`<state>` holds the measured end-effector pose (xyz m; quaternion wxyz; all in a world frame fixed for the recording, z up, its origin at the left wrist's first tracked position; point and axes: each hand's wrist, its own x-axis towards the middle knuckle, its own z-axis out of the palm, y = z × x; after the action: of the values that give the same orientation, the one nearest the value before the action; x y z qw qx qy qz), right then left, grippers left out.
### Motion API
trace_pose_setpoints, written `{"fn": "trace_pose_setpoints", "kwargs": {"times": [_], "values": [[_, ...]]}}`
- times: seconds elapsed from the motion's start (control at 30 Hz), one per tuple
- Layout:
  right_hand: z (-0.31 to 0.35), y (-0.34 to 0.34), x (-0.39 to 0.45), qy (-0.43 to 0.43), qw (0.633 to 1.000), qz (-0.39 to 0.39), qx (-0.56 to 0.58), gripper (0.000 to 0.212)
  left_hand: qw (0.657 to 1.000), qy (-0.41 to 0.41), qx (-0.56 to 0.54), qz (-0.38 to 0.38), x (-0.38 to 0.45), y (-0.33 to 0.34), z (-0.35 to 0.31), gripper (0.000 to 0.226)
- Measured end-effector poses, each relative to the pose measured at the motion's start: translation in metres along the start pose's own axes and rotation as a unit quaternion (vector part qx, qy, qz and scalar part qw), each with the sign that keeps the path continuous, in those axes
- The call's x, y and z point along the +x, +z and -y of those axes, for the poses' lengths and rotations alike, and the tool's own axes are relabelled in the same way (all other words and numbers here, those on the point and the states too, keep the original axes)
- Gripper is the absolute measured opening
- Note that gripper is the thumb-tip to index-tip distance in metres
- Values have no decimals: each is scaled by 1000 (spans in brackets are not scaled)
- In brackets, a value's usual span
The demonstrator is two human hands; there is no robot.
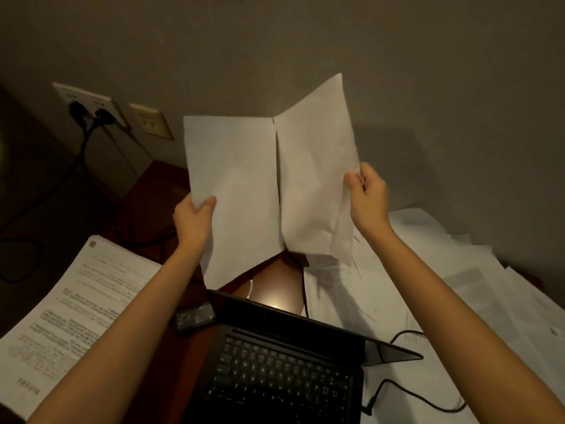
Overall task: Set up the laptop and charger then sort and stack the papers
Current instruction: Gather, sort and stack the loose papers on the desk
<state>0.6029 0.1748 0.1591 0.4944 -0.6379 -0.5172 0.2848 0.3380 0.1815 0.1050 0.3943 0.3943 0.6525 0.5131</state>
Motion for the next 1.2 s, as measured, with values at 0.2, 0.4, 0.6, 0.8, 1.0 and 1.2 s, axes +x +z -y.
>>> {"fn": "trace_pose_setpoints", "kwargs": {"times": [0.2,0.4,0.6,0.8,1.0,1.2], "values": [[35,-8,-23,82,982,65,155,12,999,21,4,40,-8,4,-24,9],[44,0,-23,175,959,4,223,19,993,15,-64,101,-17,17,-57,60],[37,-9,-15,247,935,-22,251,9,985,59,-86,138,-31,21,-58,33],[15,-20,-10,308,911,-57,266,4,977,3,-132,169,-43,36,-56,25],[7,-20,-8,365,873,-92,309,14,978,2,-114,177,-47,53,-51,7],[4,-27,4,407,842,6,353,11,989,18,-62,136,-37,65,-40,23]]}}
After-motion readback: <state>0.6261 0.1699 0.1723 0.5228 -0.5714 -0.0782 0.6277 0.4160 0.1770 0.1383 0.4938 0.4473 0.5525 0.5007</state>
